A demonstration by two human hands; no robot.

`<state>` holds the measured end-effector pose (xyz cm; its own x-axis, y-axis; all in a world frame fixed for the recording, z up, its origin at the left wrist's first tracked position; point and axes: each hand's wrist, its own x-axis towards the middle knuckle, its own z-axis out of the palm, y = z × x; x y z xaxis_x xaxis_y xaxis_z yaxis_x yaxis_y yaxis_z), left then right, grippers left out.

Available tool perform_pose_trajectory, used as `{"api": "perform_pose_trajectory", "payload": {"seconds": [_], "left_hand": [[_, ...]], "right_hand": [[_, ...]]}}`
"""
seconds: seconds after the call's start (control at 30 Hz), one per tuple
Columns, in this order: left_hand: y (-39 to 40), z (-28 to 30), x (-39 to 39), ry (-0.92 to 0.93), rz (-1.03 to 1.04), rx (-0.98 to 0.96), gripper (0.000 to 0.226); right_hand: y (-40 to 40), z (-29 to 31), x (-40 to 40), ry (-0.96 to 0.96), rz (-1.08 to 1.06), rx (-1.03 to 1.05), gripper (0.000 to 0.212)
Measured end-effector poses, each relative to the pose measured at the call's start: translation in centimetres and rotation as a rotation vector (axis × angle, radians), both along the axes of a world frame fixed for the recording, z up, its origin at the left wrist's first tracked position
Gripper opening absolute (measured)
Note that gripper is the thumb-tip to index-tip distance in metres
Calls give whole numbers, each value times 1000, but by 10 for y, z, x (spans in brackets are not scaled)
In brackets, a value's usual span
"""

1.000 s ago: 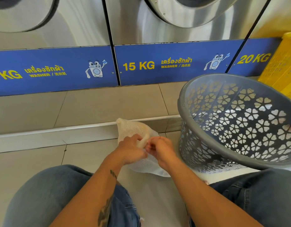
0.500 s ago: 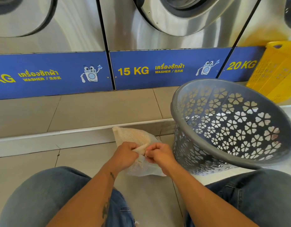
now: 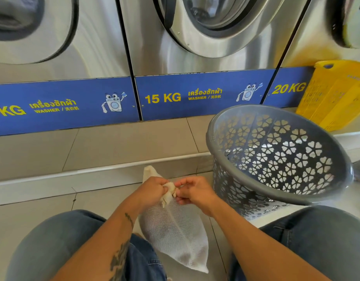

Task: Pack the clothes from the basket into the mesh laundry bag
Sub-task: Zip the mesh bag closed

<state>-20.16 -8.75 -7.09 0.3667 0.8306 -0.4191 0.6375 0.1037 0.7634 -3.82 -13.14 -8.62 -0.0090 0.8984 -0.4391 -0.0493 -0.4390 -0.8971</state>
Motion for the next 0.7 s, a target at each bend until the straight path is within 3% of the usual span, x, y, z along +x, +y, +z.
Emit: {"api": "perform_pose_trajectory", "payload": {"seconds": [0.2, 0.47, 0.57, 0.7], "left_hand": [[-8, -8, 5, -18, 84, 101, 21], [-2, -18, 11, -79, 251, 197, 17], [4, -22, 15, -87, 347, 253, 7], [6, -27, 16, 47, 288, 483, 19]], "right_hand": [[-13, -20, -12, -215, -135, 105, 20], [-2, -43, -11, -587, -98, 288, 9], [2, -51, -5, -621, -71, 284, 11], [7, -55, 0, -585, -75, 267, 11]]}}
